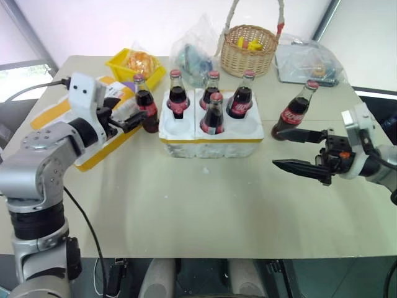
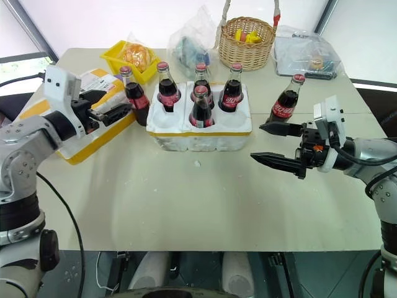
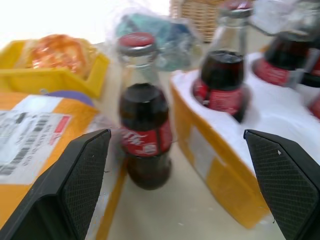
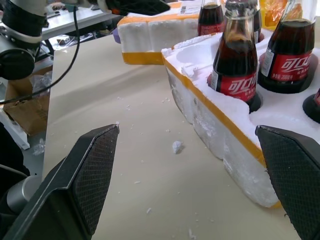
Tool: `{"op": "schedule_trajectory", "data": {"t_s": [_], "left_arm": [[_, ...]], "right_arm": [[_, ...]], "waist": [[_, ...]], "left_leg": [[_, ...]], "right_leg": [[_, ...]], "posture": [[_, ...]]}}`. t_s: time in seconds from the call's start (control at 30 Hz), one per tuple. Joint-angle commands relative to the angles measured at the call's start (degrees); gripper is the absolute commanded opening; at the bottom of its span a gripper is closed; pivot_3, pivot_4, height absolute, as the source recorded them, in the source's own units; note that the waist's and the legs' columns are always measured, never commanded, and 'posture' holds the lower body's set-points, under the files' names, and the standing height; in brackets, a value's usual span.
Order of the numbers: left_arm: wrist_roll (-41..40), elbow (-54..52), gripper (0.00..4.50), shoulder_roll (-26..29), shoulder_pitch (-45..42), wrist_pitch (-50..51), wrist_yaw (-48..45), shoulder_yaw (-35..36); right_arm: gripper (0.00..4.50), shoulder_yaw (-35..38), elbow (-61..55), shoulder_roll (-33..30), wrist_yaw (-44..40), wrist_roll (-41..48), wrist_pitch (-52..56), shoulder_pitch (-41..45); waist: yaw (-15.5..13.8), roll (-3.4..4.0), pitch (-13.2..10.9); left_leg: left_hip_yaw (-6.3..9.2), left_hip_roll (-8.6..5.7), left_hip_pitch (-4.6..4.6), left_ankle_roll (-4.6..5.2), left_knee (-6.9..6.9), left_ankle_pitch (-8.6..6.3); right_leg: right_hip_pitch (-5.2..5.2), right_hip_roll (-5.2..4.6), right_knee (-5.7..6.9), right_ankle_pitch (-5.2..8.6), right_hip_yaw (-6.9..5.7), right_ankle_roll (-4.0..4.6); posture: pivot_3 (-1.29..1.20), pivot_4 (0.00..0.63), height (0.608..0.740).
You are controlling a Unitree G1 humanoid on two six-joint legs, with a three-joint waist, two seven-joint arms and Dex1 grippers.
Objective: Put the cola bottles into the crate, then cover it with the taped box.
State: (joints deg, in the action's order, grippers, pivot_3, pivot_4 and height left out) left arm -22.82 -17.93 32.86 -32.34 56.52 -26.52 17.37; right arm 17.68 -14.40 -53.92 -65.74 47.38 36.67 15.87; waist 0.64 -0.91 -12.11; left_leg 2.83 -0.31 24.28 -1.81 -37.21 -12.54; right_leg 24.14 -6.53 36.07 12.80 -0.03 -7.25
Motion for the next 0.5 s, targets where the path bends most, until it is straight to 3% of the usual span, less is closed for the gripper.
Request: {"op": "schedule_trajectory", "data": {"t_s": [0.03, 0.5], "left_arm": [[2.38, 4.31, 4.46, -0.92, -1.21, -6.13, 2.52, -0.62], [8.99, 28.96, 4.46, -2.62, -9.45, -25.75, -2.13, -10.39]], "right_arm": [[4.50, 0.97, -0.81, 0.13, -0.13, 0.46, -0.50, 0.60], [4.50, 3.04, -2.56, -0.84, 0.42, 1.67, 0.63, 0.14]], "waist": [[0.05, 0.00, 0.00], [-0.04, -0.02, 0.01]], "left_leg": [[-0.01, 0.00, -0.01, 0.00, 0.00, 0.00], [-0.01, -0.01, 0.02, 0.00, -0.01, 0.00]], "right_leg": [[0.00, 0.00, 0.00, 0.00, 0.00, 0.00], [0.00, 0.00, -0.02, 0.00, 0.00, 0.00]], "posture": [[0.00, 0.150, 0.737], [0.00, 0.150, 0.737]]}}
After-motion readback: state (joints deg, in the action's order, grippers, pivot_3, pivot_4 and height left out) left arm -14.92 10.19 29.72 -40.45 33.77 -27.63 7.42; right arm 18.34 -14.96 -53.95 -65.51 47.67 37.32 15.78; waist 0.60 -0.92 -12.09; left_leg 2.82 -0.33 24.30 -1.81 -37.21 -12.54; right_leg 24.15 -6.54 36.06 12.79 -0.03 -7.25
